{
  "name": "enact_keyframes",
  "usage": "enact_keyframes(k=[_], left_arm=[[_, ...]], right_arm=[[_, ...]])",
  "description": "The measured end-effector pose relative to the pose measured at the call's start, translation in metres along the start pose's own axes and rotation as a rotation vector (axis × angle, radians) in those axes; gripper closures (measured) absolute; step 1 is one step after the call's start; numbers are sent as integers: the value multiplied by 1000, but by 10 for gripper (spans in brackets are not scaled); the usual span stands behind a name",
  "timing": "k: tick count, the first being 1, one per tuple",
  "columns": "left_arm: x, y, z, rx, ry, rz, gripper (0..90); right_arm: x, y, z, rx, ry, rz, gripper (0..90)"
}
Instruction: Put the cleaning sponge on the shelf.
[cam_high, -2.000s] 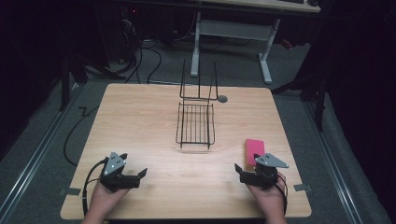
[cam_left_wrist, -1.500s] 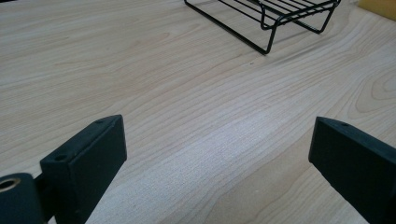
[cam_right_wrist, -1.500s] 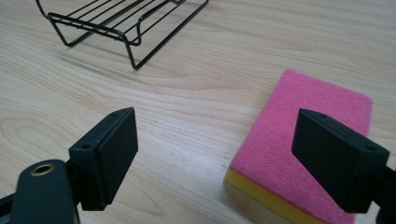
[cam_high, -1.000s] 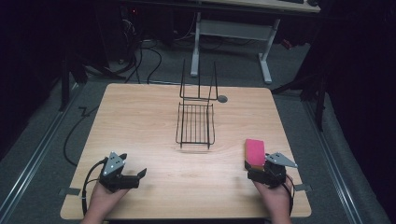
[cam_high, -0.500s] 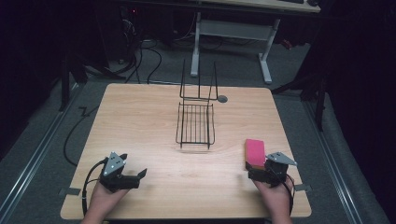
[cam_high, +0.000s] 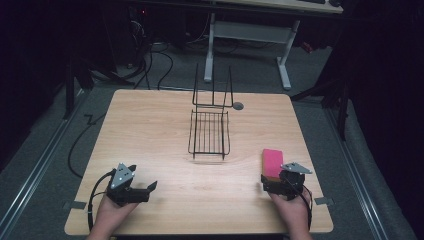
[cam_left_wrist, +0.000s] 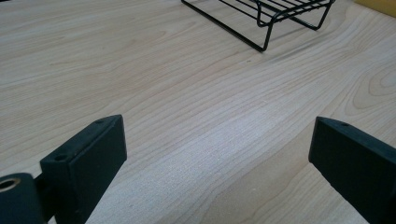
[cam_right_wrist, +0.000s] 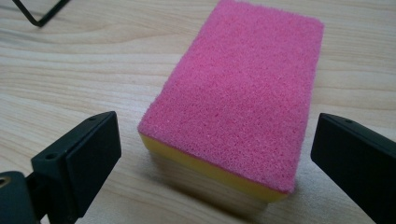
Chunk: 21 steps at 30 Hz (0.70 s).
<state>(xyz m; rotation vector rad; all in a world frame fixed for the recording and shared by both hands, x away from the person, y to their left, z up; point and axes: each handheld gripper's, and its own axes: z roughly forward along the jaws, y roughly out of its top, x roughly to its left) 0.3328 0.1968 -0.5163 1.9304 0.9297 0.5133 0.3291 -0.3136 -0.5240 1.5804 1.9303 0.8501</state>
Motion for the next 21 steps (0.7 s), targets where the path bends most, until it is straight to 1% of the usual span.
enact_keyframes(k=[4,9,17,18,21], left_arm=[[0,0,0,4,-1,1,45],[0,-1,0,6,-2,-3,45],[0,-1,0,7,-2,-4,45],[0,-1,0,6,-1,-4,46],[0,-1,0,7,-2,-4,45]], right_arm=[[-1,-1,4,24,5,9,22],[-2,-1,7,42,9,10,33],[-2,-1,8,52,5,9,91],[-2,-1,8,43,4,12,112],[-3,-1,8,38,1,17,133]])
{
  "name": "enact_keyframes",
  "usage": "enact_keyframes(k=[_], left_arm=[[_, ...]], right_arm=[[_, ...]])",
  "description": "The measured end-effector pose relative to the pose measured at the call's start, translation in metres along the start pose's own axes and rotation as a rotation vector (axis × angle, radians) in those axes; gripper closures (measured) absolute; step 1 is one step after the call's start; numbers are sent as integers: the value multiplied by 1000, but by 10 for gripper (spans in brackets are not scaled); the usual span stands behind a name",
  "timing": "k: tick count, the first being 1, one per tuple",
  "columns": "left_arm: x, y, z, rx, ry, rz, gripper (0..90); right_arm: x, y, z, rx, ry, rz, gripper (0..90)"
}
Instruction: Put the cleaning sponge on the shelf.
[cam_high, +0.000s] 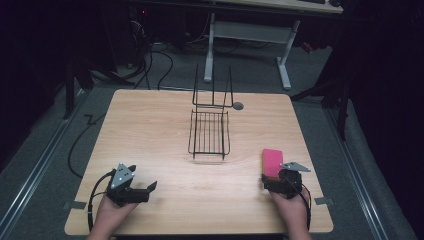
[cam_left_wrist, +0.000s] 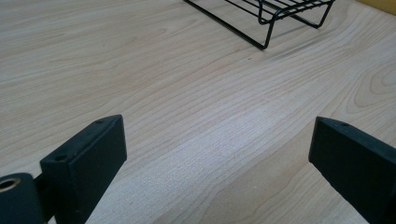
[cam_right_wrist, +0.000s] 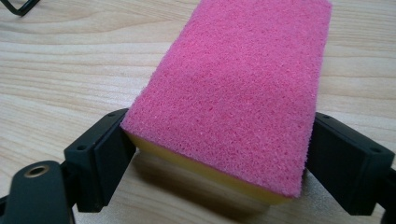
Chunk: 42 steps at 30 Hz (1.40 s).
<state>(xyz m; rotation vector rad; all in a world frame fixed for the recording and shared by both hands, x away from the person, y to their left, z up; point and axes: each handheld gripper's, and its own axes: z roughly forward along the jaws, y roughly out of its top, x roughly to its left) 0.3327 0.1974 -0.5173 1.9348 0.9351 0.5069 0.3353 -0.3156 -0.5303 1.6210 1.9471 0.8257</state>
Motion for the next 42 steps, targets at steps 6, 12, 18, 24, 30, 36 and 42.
enact_keyframes(k=[6,12,18,24,30,36,42], left_arm=[[1,0,-1,-4,4,0,45],[1,0,-1,-8,4,-3,45],[1,0,-1,-8,4,-1,45],[1,0,-1,-9,6,0,45],[1,0,-1,-8,6,4,45],[0,-1,-2,-4,6,2,46],[1,-3,-5,-6,16,2,45]], right_arm=[[-1,0,0,-4,-3,0,156],[-3,0,-3,-15,-9,14,184],[-3,1,-7,-36,-16,11,193],[-1,3,-11,-59,-21,0,199],[1,4,-13,-72,-15,-11,204],[6,5,-14,-85,-7,-29,206],[11,8,-15,-100,-5,-50,211]])
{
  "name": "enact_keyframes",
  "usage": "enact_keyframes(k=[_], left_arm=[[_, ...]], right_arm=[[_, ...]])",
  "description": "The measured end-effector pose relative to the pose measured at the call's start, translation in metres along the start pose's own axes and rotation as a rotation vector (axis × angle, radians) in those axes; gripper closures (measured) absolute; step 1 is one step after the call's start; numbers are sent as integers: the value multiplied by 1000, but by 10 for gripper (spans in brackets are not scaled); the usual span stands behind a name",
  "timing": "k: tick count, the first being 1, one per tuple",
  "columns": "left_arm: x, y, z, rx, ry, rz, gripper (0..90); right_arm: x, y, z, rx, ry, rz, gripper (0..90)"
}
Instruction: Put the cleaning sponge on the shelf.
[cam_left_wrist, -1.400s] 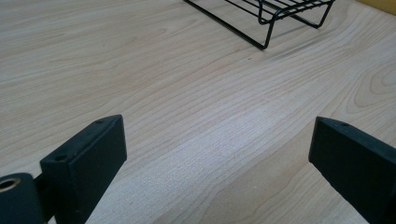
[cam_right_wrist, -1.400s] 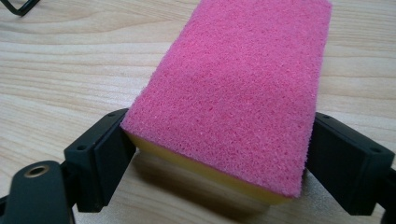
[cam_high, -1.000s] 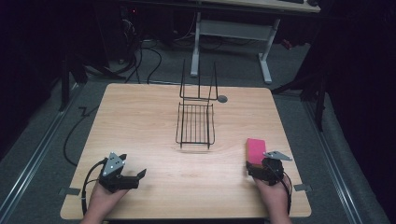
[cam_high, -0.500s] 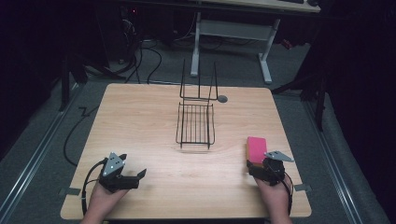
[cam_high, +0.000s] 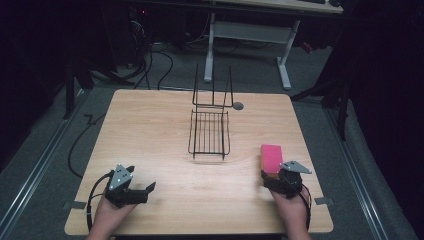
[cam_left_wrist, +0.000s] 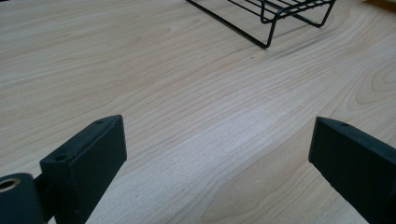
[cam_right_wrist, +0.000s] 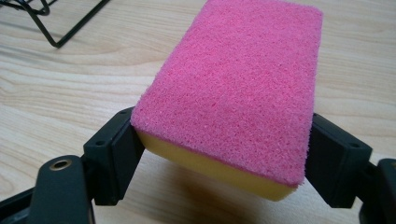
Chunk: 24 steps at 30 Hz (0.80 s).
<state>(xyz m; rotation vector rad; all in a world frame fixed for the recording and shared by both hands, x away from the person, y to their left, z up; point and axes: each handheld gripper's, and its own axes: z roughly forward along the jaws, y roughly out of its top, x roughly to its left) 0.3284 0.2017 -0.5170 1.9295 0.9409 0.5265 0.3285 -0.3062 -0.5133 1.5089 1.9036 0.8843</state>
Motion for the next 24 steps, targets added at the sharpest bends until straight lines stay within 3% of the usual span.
enact_keyframes(k=[8,24], left_arm=[[4,-4,-6,-3,21,-18,45],[8,-5,-9,-13,22,-38,45]], right_arm=[[7,6,4,-14,20,-10,215],[19,12,5,-36,32,-57,218]])
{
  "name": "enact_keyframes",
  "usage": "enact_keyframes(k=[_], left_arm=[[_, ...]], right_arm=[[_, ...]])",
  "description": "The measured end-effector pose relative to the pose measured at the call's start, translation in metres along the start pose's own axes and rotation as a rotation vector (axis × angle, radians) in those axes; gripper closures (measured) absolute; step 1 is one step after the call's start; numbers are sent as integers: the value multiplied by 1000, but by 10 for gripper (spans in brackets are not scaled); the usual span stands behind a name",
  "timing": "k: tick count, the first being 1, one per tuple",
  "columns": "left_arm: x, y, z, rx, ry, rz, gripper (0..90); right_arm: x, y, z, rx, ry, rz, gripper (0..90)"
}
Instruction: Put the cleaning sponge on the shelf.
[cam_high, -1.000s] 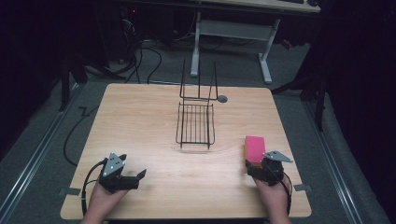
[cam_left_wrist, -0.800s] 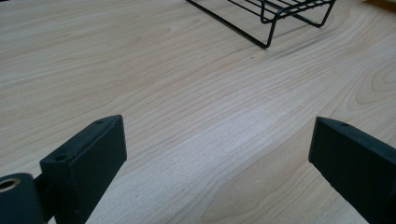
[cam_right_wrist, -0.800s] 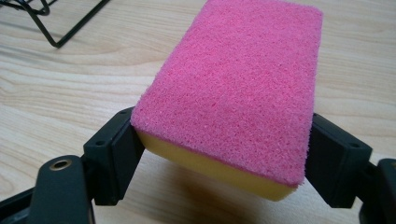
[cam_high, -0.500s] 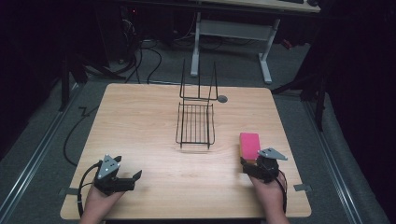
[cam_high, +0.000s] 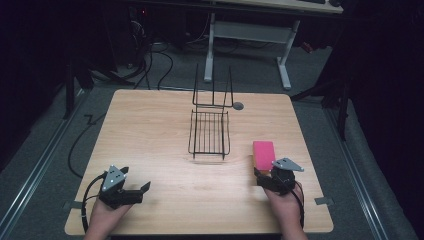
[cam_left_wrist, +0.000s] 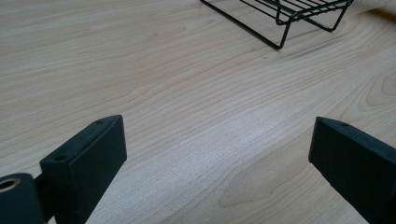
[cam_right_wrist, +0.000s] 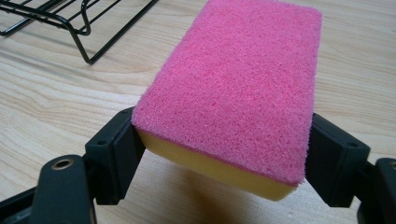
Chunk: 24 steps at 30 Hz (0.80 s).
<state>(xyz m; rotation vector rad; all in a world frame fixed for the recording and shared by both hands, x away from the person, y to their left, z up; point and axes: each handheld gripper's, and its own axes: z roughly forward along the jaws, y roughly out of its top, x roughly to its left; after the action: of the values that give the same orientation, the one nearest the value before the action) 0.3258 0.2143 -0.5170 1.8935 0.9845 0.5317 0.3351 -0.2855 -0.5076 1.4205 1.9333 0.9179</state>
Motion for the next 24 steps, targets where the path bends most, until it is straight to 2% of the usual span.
enact_keyframes(k=[14,24], left_arm=[[-2,1,2,2,-14,10,45],[-4,3,6,4,-27,26,45]], right_arm=[[4,1,-2,-11,11,-12,221],[13,8,-3,-32,32,-26,222]])
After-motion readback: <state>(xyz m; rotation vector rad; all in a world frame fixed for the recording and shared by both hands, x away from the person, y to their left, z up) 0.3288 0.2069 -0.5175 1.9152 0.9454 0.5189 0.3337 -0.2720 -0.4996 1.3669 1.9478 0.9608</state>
